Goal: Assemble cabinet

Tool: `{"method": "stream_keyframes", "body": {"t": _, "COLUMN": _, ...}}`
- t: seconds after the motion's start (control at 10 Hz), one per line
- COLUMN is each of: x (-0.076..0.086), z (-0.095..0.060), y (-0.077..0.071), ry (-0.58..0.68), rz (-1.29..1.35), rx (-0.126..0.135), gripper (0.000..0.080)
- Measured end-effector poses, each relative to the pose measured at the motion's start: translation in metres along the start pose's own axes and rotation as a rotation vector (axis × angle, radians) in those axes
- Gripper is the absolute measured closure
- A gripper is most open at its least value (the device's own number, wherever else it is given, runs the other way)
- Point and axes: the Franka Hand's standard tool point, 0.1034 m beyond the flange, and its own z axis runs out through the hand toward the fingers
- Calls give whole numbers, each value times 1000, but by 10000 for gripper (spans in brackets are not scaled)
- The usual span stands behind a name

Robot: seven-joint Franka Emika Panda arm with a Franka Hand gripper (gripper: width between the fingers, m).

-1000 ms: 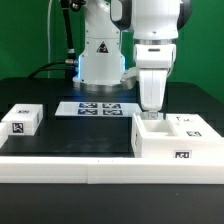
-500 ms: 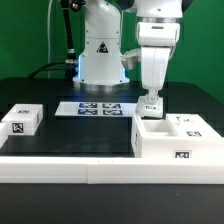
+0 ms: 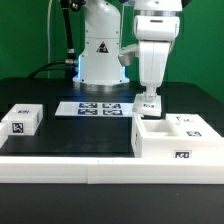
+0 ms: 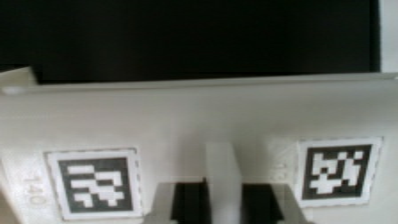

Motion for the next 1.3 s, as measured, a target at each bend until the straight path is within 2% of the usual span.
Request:
{"method": "stream_keyframes", "body": {"t": 0.2, "x": 2, "z": -5, "y": 13, "ry": -3, "rz": -2, "rx": -2, "gripper": 731}}
{"method": "stream_keyframes", "body": {"t": 0.8, "x": 2, "z": -3, "y": 12, "ry": -4, "rz": -3, "rx": 1, "gripper": 731}}
{"method": "stream_keyframes", "body": {"t": 1.3, "x": 2, "z": 3, "y": 2, "ry": -10, "rz": -12, "rx": 19, "gripper": 731}}
